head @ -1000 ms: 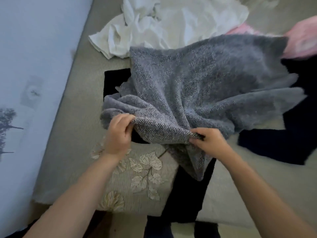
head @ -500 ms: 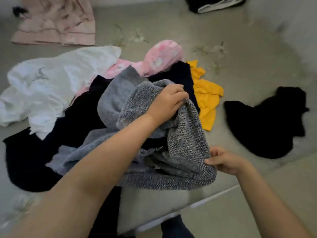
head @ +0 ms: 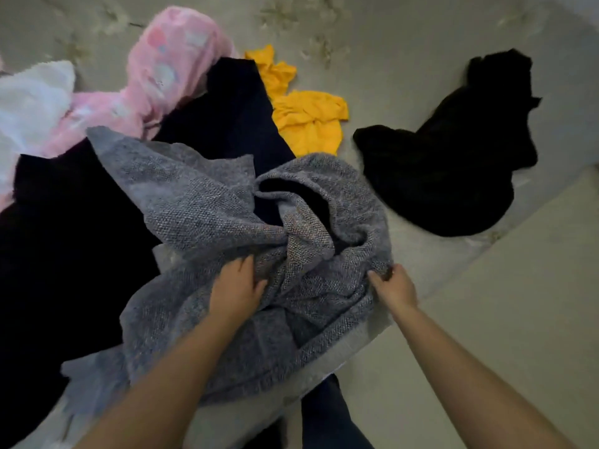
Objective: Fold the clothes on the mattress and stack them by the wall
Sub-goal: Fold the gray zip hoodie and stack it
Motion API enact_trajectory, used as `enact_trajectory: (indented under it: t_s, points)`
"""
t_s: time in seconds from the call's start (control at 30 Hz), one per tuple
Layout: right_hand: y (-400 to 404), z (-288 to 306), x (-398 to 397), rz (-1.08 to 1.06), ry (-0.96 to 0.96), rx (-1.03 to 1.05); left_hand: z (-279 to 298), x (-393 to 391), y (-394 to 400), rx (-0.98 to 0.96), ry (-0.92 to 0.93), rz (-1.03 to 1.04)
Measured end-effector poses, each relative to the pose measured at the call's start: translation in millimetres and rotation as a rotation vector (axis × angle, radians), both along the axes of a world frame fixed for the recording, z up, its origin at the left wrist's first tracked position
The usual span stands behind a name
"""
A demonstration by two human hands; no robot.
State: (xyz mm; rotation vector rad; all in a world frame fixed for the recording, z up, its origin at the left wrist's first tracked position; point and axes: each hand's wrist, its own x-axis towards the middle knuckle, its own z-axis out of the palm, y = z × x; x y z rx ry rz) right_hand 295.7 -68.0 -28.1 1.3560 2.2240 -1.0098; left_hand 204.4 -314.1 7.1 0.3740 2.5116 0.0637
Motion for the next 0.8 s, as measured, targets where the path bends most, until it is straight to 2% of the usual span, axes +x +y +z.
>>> enact_trajectory:
  t_s: [0.17,0.3,0.4,0.5,0.53,0.6,0.63,0.67,0.73,0.8]
  points:
    - [2.2,-19.0,-1.6,0.002,-0.098,0.073,-26.4,-5.5,18.4,-0.055,0.166,-0.094]
    - [9.8,-18.5,1.1,-0.105,0.026,-0.006,-26.9,-11.7,28.7,-0.094,0.176,-0.194]
    - [23.4,0.1,2.0,-0.199,0.192,-0.158,-3.3,-20.0,28.1,0.135,0.14,0.033]
    - [47.5,36.5,-5.5,-0.111,0.404,-0.244,39.6,-49.2,1.4,0.411,0.104,0.259]
    - [56.4,51.2,-10.3,-0.062,0.458,-0.286,57.4,-63.6,-16.4,0.486,0.036,0.327]
    - [70.0,80.0,-23.7,0.07,0.492,-0.357,93.8,-87.0,-50.2,0.617,-0.213,0.479]
    - [72.6,92.2,-32.6,0.128,0.482,-0.397,106.4,-93.5,-62.9,0.61,-0.295,0.509]
    - [71.5,100.8,-42.8,0.172,0.457,-0.441,111.0,-95.6,-71.3,0.515,-0.282,0.451]
    - [60.0,106.7,-63.8,0.225,0.369,-0.476,104.8,-91.7,-74.2,0.284,-0.101,0.318]
    - [42.9,99.3,-78.8,0.26,0.26,-0.402,92.1,-76.0,-68.4,0.234,0.061,0.257]
